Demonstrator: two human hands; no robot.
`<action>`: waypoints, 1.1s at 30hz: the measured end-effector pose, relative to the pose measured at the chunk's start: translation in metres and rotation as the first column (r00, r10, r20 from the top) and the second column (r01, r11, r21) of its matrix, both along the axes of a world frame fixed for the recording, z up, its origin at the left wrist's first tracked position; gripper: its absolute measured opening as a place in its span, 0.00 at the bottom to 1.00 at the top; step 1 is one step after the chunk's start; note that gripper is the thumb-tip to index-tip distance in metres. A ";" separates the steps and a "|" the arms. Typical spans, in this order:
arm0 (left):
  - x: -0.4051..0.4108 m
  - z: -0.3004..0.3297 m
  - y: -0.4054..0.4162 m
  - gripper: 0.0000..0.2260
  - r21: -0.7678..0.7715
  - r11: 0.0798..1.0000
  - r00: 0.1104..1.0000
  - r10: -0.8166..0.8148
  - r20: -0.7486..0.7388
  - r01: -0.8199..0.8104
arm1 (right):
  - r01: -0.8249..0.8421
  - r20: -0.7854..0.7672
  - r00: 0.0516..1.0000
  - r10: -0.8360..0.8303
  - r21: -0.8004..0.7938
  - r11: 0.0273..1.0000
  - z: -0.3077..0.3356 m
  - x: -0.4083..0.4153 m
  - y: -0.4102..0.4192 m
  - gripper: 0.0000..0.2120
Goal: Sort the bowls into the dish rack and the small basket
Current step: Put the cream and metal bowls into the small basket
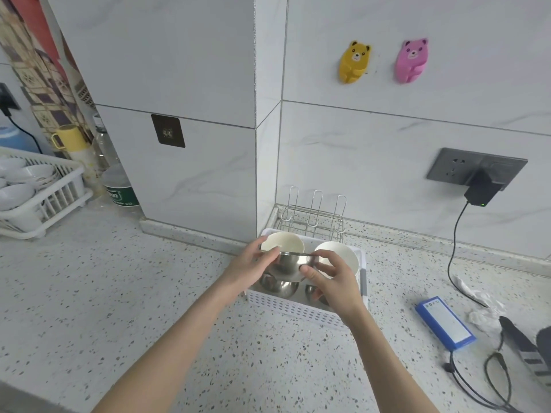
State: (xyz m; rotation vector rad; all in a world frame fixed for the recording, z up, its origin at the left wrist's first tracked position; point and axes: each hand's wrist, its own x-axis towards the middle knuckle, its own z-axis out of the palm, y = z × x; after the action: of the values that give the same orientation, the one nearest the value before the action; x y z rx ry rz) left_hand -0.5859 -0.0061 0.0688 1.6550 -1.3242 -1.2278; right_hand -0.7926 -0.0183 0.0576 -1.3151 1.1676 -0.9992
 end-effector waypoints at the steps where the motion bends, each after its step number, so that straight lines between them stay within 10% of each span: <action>1: 0.000 -0.001 -0.002 0.30 -0.002 1.000 1.000 -0.020 -0.004 0.020 | -0.003 0.003 1.000 0.003 0.006 1.000 0.001 0.000 -0.001 0.15; 12: 0.005 0.006 -0.023 0.13 -0.045 0.998 0.999 0.035 0.012 -0.034 | 0.001 -0.131 0.991 0.000 0.007 1.000 0.011 -0.001 -0.026 0.20; 33: 0.021 -0.028 -0.047 0.26 0.042 0.999 0.977 -0.005 0.214 -0.004 | -0.141 -0.383 0.887 0.257 0.305 0.942 -0.007 0.019 -0.074 0.25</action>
State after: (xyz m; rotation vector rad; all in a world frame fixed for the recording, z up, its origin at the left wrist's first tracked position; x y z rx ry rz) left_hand -0.5650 -0.0534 0.0405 1.8598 -1.4353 -1.1088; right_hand -0.7739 -0.0927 0.0502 -1.4317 1.3977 -0.3914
